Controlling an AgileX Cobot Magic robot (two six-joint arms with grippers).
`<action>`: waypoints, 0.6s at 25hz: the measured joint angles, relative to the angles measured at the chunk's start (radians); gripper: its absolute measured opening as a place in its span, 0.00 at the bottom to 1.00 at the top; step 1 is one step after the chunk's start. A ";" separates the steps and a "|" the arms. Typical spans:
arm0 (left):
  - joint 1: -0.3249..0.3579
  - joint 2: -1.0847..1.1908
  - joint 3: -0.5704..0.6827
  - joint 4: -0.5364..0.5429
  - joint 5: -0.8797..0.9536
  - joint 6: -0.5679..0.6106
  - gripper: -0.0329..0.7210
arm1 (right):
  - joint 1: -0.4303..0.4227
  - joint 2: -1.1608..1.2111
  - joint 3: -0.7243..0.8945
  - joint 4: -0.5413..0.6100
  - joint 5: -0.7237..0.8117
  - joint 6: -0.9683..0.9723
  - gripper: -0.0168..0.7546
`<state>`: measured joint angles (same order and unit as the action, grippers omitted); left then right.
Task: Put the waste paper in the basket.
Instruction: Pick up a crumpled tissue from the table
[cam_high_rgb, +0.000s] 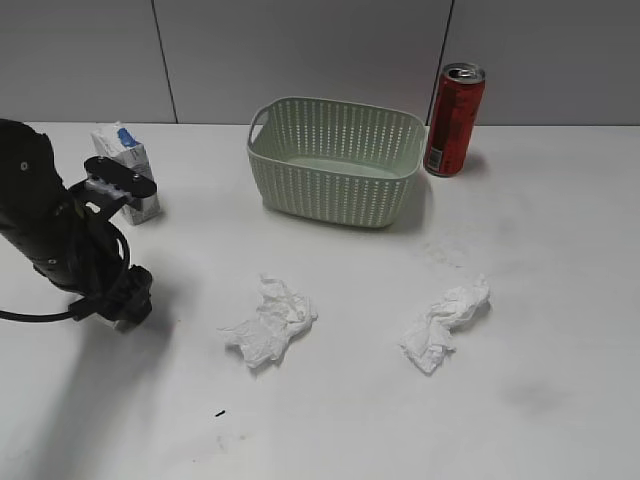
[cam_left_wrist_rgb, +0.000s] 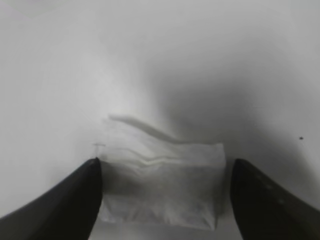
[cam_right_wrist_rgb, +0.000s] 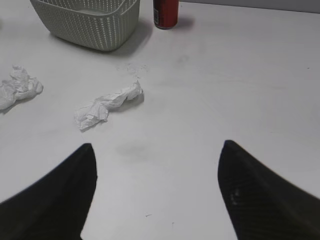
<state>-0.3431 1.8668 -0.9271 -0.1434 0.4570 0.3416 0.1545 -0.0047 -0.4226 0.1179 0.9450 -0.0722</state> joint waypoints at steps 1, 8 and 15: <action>0.000 0.003 0.000 -0.004 -0.004 0.000 0.81 | 0.000 0.000 0.000 0.000 0.000 0.000 0.76; 0.000 0.030 -0.012 -0.035 -0.013 -0.001 0.62 | 0.000 0.000 0.000 0.000 0.000 0.000 0.76; -0.002 0.031 -0.014 -0.036 0.003 -0.001 0.33 | 0.000 0.000 0.000 0.000 0.000 0.000 0.76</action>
<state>-0.3451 1.8980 -0.9411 -0.1796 0.4600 0.3407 0.1545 -0.0047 -0.4226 0.1179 0.9450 -0.0722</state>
